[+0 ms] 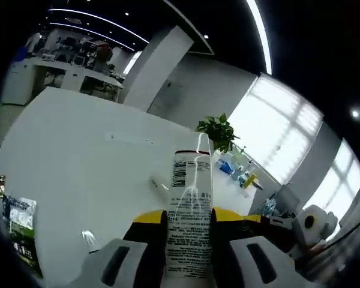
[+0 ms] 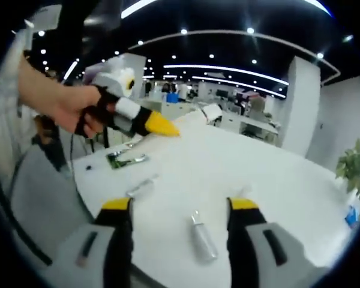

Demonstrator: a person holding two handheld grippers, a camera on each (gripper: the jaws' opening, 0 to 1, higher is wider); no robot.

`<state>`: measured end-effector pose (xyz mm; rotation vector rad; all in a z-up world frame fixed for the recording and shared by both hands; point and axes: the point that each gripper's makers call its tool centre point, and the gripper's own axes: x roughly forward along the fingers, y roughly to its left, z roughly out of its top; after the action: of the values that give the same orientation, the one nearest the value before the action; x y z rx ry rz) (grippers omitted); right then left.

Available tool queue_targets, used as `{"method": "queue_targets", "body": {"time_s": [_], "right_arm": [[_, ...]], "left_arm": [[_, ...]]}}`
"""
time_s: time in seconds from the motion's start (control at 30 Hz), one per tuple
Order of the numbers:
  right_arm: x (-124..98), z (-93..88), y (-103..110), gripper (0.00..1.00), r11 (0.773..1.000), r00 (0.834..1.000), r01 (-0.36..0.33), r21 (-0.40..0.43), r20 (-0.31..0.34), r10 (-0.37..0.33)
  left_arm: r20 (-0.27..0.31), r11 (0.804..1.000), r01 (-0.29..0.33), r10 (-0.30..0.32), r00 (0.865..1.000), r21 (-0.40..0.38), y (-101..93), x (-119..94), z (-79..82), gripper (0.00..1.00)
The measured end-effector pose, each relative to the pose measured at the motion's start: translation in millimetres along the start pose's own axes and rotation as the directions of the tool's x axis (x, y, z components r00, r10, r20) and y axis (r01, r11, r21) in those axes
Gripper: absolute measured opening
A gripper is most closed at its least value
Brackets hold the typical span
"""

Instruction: Arrange the skincare products in the storage area until every visible bottle or jar stands upright without overlapping.

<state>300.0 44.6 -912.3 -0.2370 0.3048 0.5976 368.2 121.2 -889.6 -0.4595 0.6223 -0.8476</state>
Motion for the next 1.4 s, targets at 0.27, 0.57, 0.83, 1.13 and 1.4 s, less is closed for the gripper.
{"method": "queue_targets", "body": {"time_s": [0.27, 0.57, 0.83, 1.13, 1.4], "right_arm": [[0.9, 10.5, -1.4, 0.68, 0.994, 0.999, -0.038, 0.102, 0.035, 0.035], [-4.3, 54.1, -14.0, 0.70, 0.922, 0.977, -0.122, 0.367, 0.207, 0.047], [-11.9, 98.8, -12.5, 0.65, 0.755, 0.915, -0.332, 0.565, 0.386, 0.114], [-12.7, 143.3, 11.8, 0.57, 0.535, 0.799, -0.588, 0.607, 0.537, 0.270], [-10.0, 159.6, 36.5, 0.41, 0.514, 0.750, -0.659, 0.549, 0.534, 0.390]], "left_arm": [[0.076, 0.997, 0.000, 0.006, 0.997, -0.078, -7.3, -28.4, 5.6, 0.27], [0.146, 0.994, 0.089, -0.080, 0.986, -0.062, -30.1, -47.2, 14.4, 0.28], [0.157, 0.959, 0.272, -0.258, 0.953, -0.079, -64.3, -49.4, 11.7, 0.28], [0.176, 0.878, 0.471, -0.452, 0.874, -0.085, -99.1, -57.4, 22.3, 0.28], [0.086, 0.830, 0.550, -0.543, 0.835, -0.097, -118.4, -59.8, 7.3, 0.29]]}}
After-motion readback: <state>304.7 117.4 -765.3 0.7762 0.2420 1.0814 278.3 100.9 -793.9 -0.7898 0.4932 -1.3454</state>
